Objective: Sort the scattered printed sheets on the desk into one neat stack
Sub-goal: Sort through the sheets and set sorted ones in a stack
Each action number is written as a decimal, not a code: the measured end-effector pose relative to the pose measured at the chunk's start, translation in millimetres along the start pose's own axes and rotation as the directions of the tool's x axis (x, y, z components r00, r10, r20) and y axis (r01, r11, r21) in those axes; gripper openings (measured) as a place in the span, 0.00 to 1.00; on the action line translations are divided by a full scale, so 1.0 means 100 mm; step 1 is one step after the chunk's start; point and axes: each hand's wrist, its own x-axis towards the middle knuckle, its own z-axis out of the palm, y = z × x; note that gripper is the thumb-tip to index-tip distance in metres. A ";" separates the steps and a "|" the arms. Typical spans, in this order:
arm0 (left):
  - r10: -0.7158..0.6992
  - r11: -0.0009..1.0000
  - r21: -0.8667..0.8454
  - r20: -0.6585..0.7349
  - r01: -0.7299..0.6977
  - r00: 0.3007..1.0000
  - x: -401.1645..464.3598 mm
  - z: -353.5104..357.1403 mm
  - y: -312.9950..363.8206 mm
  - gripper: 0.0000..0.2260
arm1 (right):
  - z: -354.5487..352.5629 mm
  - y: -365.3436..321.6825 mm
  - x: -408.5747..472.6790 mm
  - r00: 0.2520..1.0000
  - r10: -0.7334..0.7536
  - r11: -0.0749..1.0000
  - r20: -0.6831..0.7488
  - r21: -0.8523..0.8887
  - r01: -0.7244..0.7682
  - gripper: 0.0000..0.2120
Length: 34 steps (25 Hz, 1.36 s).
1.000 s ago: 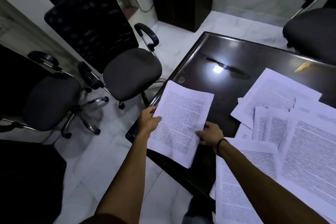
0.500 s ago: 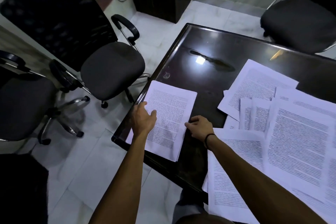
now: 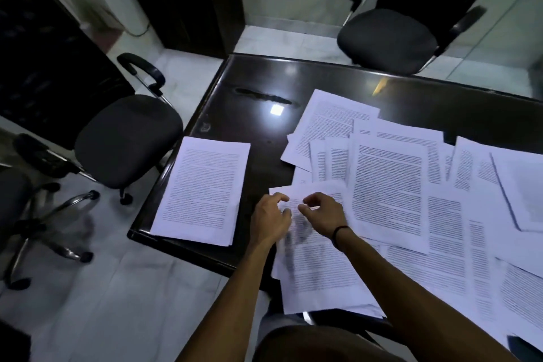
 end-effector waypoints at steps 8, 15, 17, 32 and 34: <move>-0.001 0.966 0.252 0.217 -0.055 0.976 -0.38 0.34 -0.10 0.24 | -0.38 0.77 -0.34 0.957 0.273 0.961 -0.099 -0.021 -0.276 0.38; -0.189 0.982 -0.037 -0.097 0.187 0.977 -0.31 0.24 0.01 0.34 | -0.71 0.71 -0.29 0.997 -0.028 0.988 0.070 0.154 0.017 0.08; -0.359 0.880 -0.351 -0.054 0.319 0.932 -0.21 0.12 0.06 0.34 | -0.85 0.64 -0.25 0.994 -0.064 0.924 0.090 0.381 0.025 0.08; -0.440 0.652 -0.674 0.039 0.348 0.897 0.63 -0.11 0.14 0.13 | -1.64 1.26 0.34 0.840 0.425 0.905 -0.339 0.142 -0.401 0.50; -0.442 0.666 -0.663 0.018 0.341 0.897 0.68 -0.10 0.22 0.12 | -1.68 1.35 0.40 0.861 0.396 0.918 -0.320 0.162 -0.363 0.43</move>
